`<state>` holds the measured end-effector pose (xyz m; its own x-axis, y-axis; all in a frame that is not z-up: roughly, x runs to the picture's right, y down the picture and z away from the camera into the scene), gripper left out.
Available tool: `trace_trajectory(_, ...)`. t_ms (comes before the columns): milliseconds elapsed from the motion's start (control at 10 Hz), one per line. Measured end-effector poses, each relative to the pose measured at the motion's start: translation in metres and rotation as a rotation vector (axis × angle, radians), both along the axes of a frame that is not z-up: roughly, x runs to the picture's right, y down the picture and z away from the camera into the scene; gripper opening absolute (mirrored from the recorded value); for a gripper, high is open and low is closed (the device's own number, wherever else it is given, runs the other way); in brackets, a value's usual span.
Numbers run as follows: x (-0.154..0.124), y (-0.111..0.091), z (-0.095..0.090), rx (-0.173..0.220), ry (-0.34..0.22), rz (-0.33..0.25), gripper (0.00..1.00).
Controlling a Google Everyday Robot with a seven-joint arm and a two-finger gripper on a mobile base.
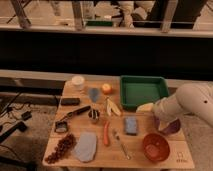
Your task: Place pepper in paper cup
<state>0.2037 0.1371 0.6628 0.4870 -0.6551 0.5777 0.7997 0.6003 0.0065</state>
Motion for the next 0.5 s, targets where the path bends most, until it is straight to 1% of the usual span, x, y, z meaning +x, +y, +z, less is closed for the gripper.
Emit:
trace_trajectory(300, -0.026, -0.001, 0.002, -0.009, -0.068, -0.026, 0.80)
trace_trajectory(500, -0.044, -0.003, 0.008, -0.010, -0.102, -0.048, 0.80)
